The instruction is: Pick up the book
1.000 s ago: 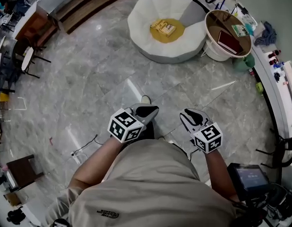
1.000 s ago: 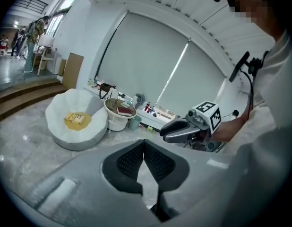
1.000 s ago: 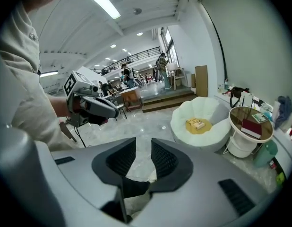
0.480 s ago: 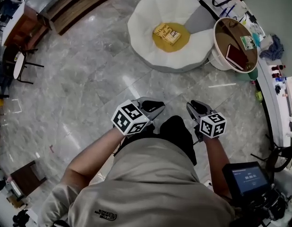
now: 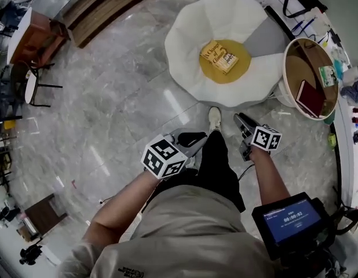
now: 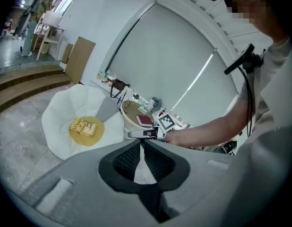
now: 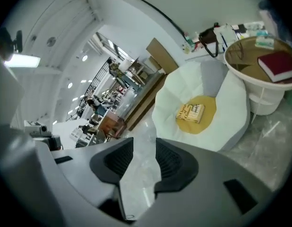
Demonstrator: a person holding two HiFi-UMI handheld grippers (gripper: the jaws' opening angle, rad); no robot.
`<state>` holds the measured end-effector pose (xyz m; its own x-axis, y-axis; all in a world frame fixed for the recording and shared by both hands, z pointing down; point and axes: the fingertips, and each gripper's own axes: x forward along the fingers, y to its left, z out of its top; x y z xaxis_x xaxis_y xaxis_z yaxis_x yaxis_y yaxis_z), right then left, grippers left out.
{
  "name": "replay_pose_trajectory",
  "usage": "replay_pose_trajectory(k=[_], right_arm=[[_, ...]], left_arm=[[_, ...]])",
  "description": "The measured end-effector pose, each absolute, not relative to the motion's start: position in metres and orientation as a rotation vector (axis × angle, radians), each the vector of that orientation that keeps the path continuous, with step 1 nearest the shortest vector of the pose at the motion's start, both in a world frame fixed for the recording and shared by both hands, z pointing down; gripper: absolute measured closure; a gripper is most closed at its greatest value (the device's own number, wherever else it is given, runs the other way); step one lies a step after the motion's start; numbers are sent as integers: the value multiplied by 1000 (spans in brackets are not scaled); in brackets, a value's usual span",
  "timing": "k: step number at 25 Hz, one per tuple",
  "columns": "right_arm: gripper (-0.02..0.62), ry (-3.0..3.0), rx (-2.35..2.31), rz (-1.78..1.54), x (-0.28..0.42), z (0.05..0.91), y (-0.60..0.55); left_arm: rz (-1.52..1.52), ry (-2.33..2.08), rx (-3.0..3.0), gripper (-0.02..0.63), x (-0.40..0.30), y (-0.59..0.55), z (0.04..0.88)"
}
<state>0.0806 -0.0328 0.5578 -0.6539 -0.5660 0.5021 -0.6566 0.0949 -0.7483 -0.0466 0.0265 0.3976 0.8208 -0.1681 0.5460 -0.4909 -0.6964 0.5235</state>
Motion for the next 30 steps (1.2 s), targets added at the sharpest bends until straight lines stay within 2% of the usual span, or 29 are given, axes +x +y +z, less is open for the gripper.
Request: replay_pose_trajectory(k=[8, 16, 25, 30], right_arm=[[442, -2124, 1256, 1855, 107, 698, -182], [423, -2029, 1276, 2007, 122, 833, -268], [390, -1999, 1282, 2047, 129, 956, -329], [356, -1973, 1301, 2065, 132, 994, -345]], left_arm=[[683, -417, 2254, 591, 21, -105, 485], [682, -407, 2224, 580, 70, -211, 577], [701, -395, 2204, 578, 89, -259, 657], [717, -387, 2189, 578, 85, -261, 683]])
